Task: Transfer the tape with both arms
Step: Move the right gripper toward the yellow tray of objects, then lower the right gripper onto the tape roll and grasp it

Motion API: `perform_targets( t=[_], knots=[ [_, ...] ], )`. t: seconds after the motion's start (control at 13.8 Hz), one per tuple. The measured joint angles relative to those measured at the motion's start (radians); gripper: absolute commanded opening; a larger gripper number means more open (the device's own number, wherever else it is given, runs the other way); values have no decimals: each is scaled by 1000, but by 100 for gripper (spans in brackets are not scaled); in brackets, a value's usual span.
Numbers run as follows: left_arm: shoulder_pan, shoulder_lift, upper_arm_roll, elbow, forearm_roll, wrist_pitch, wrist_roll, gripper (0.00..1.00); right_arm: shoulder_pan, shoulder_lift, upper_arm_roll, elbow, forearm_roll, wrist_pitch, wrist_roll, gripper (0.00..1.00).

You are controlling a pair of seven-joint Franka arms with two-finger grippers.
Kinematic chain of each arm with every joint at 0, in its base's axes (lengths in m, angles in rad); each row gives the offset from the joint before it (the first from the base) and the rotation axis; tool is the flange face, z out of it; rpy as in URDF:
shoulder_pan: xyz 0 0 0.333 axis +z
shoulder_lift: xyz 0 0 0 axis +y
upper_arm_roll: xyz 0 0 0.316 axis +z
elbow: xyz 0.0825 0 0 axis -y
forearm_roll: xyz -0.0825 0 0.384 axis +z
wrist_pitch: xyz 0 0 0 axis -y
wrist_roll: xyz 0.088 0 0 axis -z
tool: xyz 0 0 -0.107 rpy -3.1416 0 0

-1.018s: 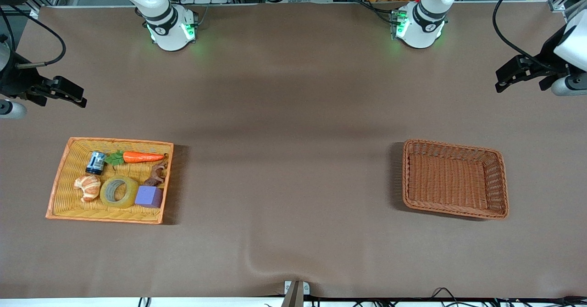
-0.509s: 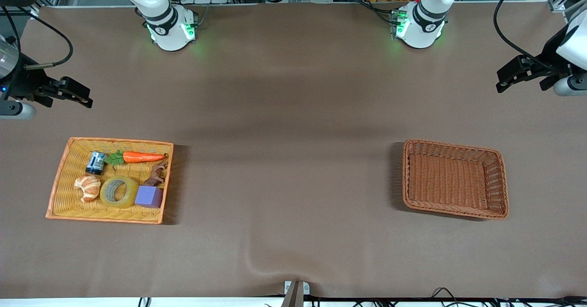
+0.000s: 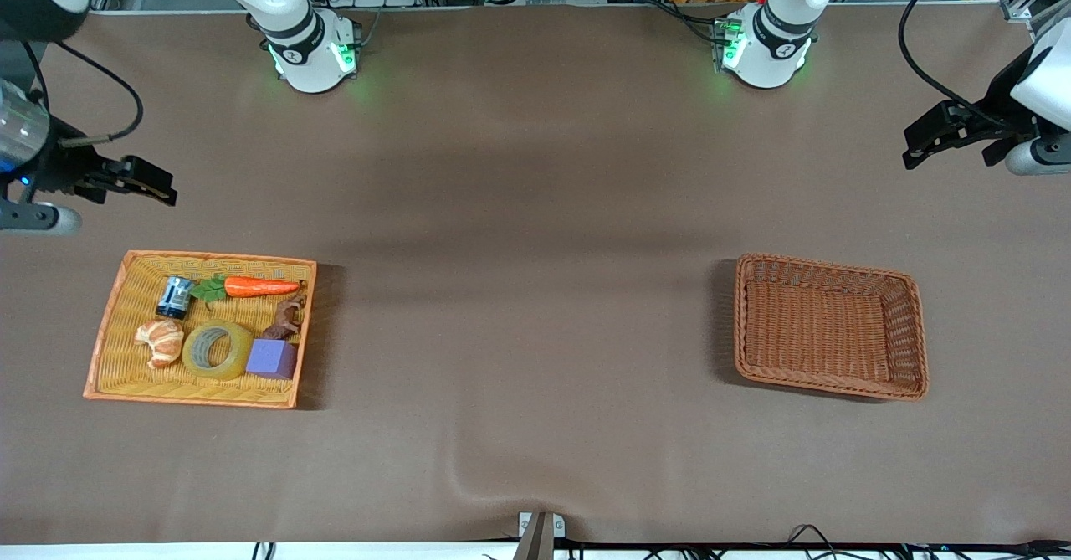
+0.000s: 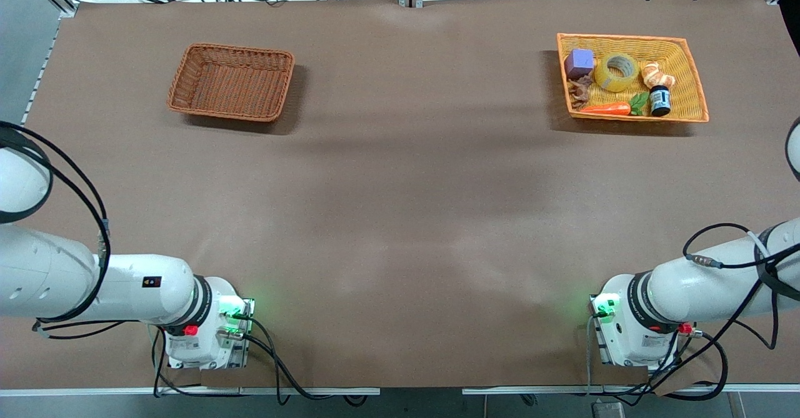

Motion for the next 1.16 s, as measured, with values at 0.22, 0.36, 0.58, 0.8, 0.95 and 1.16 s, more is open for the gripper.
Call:
perform_targets(
  t=[0.22,0.36,0.58,0.8,0.95,1.16],
  knots=[
    [0,8,0,0,0,0,0,100,2,61,2,0,0,2,-2,100],
    [-1,13,-1,0,0,0,0,100,0,82,1,1,0,7,-2,100],
    [-1,14,-3,0,0,0,0,100,-22,109,-6,0,-1,63,-71,100],
    [-3,15,-4,0,0,0,0,100,-77,153,-9,-9,-2,67,-253,100],
    [-5,15,-6,0,0,0,0,100,-108,174,-11,-11,-9,86,-325,100],
    [-5,19,-7,0,0,0,0,100,-121,210,-12,-18,-72,179,-338,100]
  ],
)
